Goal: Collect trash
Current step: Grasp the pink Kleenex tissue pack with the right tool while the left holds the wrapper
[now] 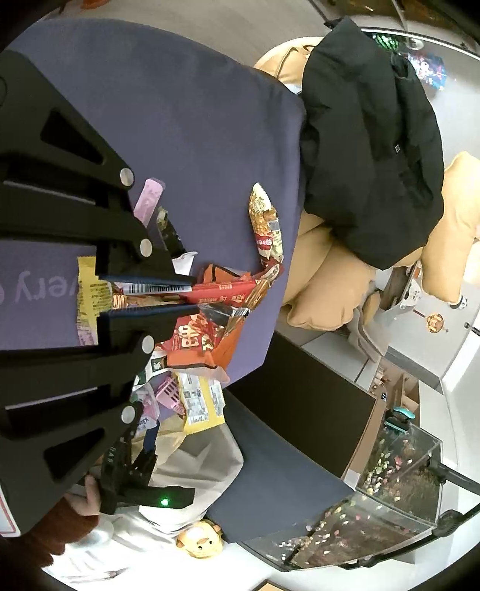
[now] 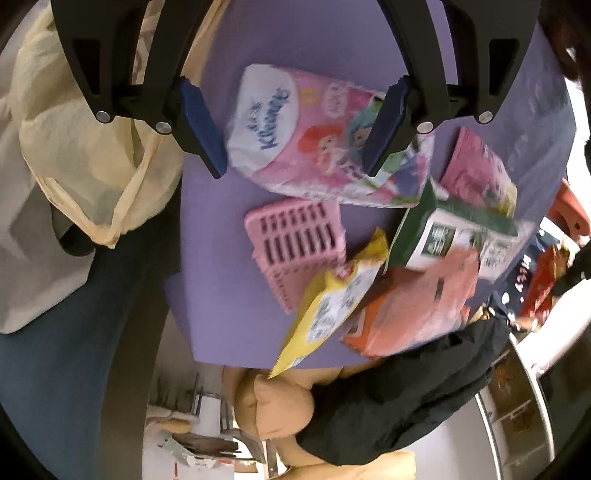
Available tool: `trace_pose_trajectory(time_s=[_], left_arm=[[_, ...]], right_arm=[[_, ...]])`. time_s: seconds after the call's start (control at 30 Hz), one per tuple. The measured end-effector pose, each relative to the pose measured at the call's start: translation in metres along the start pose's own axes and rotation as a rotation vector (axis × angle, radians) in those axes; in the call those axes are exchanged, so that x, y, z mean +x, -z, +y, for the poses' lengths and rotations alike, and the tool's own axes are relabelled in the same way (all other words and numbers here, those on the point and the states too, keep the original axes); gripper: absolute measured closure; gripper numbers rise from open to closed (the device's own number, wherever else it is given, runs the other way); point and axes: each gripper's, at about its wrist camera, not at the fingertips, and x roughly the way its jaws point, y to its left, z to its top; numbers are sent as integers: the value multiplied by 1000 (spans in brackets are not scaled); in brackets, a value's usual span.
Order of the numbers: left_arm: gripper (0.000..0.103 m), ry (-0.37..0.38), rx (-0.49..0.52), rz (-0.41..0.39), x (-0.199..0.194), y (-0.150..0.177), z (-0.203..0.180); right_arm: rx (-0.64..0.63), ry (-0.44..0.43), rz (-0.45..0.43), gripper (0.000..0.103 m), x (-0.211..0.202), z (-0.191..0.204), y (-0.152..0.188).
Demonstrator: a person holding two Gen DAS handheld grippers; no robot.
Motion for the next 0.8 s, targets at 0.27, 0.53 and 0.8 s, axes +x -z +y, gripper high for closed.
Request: trace_pose_trajectory(time_s=[0.27, 0.53, 0.8], left_arm=[[94, 8, -15, 9, 0, 4, 2], [94, 22, -32, 37, 6, 7, 0], [94, 50, 11, 38, 7, 14, -17]], right_arm=[[-50, 85, -7, 49, -7, 18, 15], [-18, -31, -54, 87, -33, 19, 21], [-45, -48, -132, 90, -70, 32, 10]])
